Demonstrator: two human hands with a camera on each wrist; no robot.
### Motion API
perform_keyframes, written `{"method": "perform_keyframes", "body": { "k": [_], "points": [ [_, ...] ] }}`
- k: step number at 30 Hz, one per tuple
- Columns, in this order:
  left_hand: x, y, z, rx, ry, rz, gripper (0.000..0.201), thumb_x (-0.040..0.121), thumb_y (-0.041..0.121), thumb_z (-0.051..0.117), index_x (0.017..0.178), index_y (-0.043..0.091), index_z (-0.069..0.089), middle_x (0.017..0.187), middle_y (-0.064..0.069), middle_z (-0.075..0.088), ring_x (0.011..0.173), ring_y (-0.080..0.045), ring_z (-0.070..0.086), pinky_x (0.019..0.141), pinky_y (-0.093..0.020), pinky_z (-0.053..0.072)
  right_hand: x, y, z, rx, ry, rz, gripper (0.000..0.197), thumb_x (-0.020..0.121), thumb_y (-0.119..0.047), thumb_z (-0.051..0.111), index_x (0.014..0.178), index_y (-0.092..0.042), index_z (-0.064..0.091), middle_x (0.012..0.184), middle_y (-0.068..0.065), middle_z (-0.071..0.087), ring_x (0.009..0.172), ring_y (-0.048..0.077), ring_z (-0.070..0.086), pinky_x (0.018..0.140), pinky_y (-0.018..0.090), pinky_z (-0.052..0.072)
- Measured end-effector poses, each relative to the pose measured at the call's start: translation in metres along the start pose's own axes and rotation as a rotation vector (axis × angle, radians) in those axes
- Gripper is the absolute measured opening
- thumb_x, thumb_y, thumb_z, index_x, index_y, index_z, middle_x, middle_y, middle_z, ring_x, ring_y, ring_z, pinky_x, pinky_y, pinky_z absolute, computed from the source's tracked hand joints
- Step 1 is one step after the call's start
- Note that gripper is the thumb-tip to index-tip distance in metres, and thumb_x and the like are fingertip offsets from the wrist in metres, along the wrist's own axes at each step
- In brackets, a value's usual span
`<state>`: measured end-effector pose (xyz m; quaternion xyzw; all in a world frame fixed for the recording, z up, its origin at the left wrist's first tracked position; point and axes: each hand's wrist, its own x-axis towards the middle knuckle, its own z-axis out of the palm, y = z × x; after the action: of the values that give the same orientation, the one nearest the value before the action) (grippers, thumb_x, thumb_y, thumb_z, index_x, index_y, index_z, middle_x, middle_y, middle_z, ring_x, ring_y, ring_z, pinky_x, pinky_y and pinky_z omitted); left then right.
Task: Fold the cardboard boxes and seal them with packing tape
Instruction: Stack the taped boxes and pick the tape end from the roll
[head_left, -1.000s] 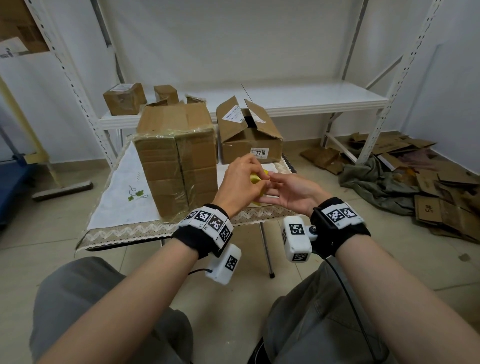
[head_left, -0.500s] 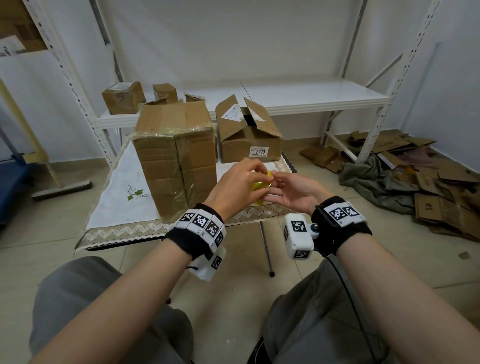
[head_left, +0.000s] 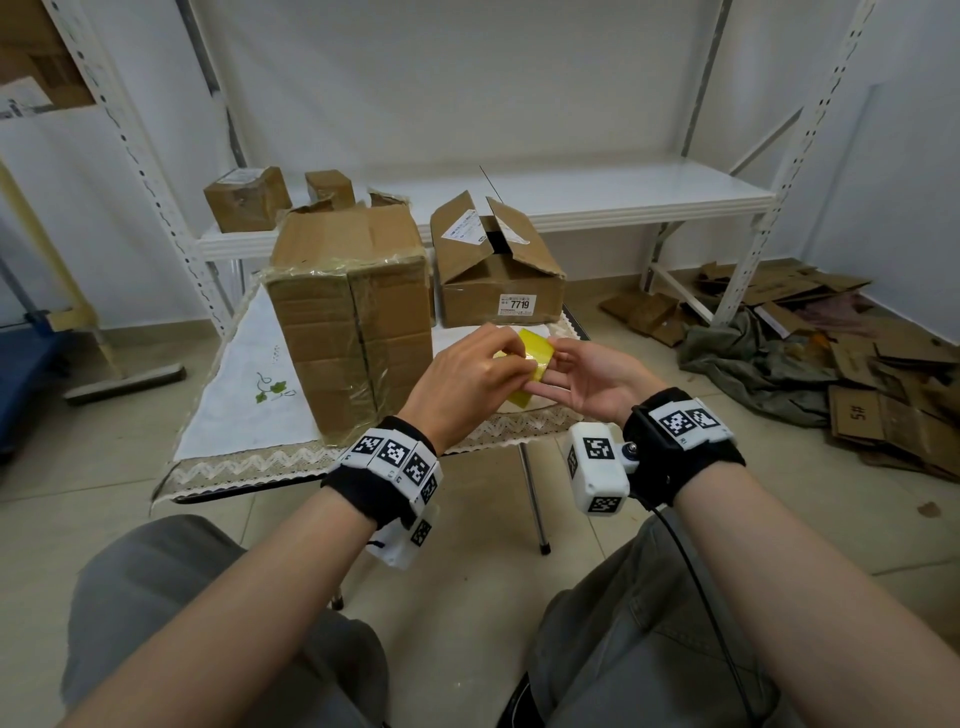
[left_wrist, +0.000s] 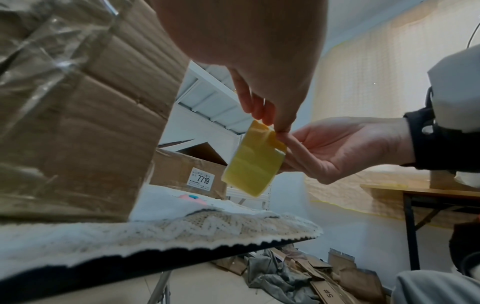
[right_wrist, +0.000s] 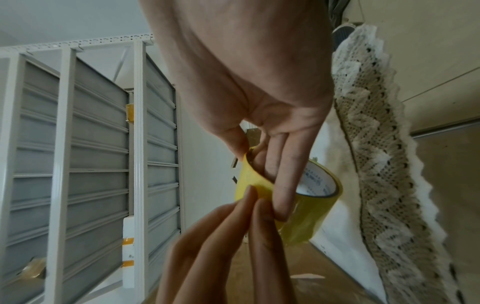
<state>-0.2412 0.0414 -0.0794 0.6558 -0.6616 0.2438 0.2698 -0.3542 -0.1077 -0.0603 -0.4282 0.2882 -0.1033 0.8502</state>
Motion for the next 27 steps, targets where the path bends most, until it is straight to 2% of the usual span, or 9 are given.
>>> {"method": "perform_keyframes", "body": {
  "k": [6,8,11,14,17,20,23,25,27],
  "points": [
    [-0.003,-0.005,-0.003,0.001,-0.004,-0.001,0.016,0.094,0.026,0.067,0.103,0.015,0.073,0.11,-0.002,0.064,0.096,-0.018,0.061,0.061,-0.037,0.056,-0.001,-0.002,0.0,0.02,-0.005,0.003,0.025,0.106,-0.019,0.049,0.12,-0.001,0.059,0.095,0.014,0.072,0.075,0.026,0.076,0.061,0.036,0.063],
    [-0.003,-0.005,-0.004,-0.044,-0.014,-0.061,0.018,0.091,0.025,0.07,0.106,0.015,0.073,0.115,-0.001,0.064,0.099,-0.017,0.063,0.068,-0.038,0.058,-0.002,-0.002,0.0,0.014,-0.006,0.004,0.024,0.106,-0.02,0.049,0.116,-0.001,0.06,0.091,0.014,0.073,0.073,0.025,0.076,0.059,0.035,0.062],
    [0.0,-0.007,-0.007,-0.178,-0.054,-0.188,0.035,0.084,0.029,0.079,0.115,0.017,0.07,0.125,0.004,0.062,0.109,-0.015,0.063,0.085,-0.036,0.057,-0.002,-0.002,0.0,-0.045,-0.012,0.018,0.023,0.104,-0.025,0.053,0.107,-0.003,0.061,0.086,0.014,0.076,0.071,0.025,0.076,0.055,0.029,0.061],
    [0.007,-0.005,-0.01,-0.232,-0.157,-0.226,0.049,0.073,0.035,0.086,0.115,0.02,0.067,0.124,0.005,0.062,0.114,-0.015,0.057,0.093,-0.037,0.052,-0.001,-0.002,0.0,-0.123,-0.008,0.019,0.025,0.101,-0.03,0.057,0.104,-0.006,0.062,0.08,0.009,0.075,0.064,0.02,0.074,0.049,0.024,0.058],
    [0.016,-0.004,-0.011,-0.236,-0.227,-0.316,0.056,0.063,0.042,0.091,0.104,0.022,0.059,0.106,0.01,0.06,0.103,-0.014,0.052,0.086,-0.034,0.047,0.0,0.0,0.003,-0.245,-0.01,-0.019,0.025,0.1,-0.033,0.058,0.097,-0.009,0.064,0.075,0.005,0.073,0.058,0.016,0.07,0.05,0.021,0.056],
    [0.022,-0.007,-0.009,-0.304,-0.208,-0.401,0.055,0.059,0.045,0.092,0.093,0.022,0.055,0.095,0.011,0.059,0.089,-0.013,0.053,0.076,-0.032,0.047,0.002,0.0,0.002,-0.383,-0.049,-0.071,0.029,0.1,-0.041,0.057,0.097,-0.013,0.063,0.081,0.005,0.068,0.064,0.017,0.061,0.06,0.024,0.053],
    [0.025,-0.011,-0.007,-0.372,-0.219,-0.53,0.048,0.069,0.048,0.086,0.09,0.021,0.052,0.095,0.005,0.06,0.082,-0.008,0.053,0.068,-0.029,0.045,0.003,-0.001,0.001,-0.489,-0.109,-0.115,0.039,0.1,-0.051,0.051,0.107,-0.015,0.064,0.086,0.005,0.069,0.074,0.018,0.062,0.075,0.031,0.049],
    [0.024,-0.014,-0.004,-0.411,-0.259,-0.604,0.042,0.078,0.05,0.078,0.091,0.021,0.05,0.097,0.0,0.06,0.084,-0.012,0.055,0.066,-0.029,0.043,0.002,-0.001,0.002,-0.547,-0.132,-0.138,0.049,0.101,-0.055,0.045,0.113,-0.012,0.065,0.088,0.002,0.073,0.078,0.014,0.067,0.077,0.028,0.051],
    [0.023,-0.017,-0.002,-0.444,-0.274,-0.646,0.037,0.085,0.05,0.071,0.091,0.021,0.049,0.1,-0.004,0.061,0.087,-0.016,0.057,0.064,-0.027,0.039,0.001,0.0,0.0,-0.611,-0.158,-0.169,0.05,0.102,-0.054,0.043,0.113,-0.013,0.068,0.089,-0.004,0.075,0.081,0.007,0.068,0.079,0.023,0.05]
  ]
}}
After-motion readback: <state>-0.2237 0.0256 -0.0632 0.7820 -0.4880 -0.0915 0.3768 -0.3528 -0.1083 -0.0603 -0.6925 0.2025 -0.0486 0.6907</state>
